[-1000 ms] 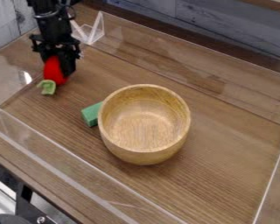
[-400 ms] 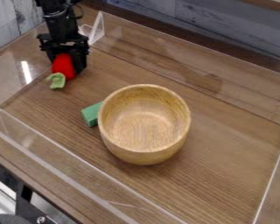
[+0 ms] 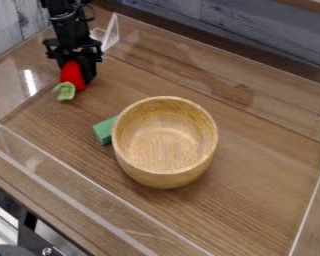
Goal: Move the red object to the left side of the table
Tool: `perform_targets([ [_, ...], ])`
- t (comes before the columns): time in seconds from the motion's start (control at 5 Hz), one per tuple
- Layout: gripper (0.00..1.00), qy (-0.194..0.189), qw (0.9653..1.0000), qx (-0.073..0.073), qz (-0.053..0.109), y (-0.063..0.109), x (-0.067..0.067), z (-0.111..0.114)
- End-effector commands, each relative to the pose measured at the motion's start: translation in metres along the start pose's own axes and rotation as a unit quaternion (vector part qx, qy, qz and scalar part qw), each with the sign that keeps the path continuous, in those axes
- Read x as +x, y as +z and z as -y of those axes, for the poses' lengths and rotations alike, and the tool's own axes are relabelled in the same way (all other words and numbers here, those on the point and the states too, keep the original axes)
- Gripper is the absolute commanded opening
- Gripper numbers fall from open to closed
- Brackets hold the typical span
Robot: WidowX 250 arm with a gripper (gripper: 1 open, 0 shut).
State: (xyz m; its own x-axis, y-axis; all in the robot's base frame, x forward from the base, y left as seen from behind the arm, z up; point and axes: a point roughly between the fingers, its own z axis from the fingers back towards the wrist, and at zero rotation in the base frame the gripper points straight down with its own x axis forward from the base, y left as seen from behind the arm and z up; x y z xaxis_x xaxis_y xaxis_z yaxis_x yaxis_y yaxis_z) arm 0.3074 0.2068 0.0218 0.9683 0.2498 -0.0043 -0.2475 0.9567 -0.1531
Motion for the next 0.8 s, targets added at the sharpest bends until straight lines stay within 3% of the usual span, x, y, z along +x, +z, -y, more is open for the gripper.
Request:
perform_targets([
  [0.0, 1.00, -0.017, 0.9998, 0.002, 0.014, 0.0120, -0.0026, -0.0004],
  [0.2, 0.00, -0.007, 0.9998, -0.001, 0.016, 0.0100, -0.0059, 0.0044],
  [0.4, 1.00, 0.001, 0.9999, -0.002, 0.013, 0.0092, -0.0016, 0.0058],
  [0.6, 1.00, 0.010, 0.9999, -0.004, 0.010, 0.0080, 0.0025, 0.0074],
])
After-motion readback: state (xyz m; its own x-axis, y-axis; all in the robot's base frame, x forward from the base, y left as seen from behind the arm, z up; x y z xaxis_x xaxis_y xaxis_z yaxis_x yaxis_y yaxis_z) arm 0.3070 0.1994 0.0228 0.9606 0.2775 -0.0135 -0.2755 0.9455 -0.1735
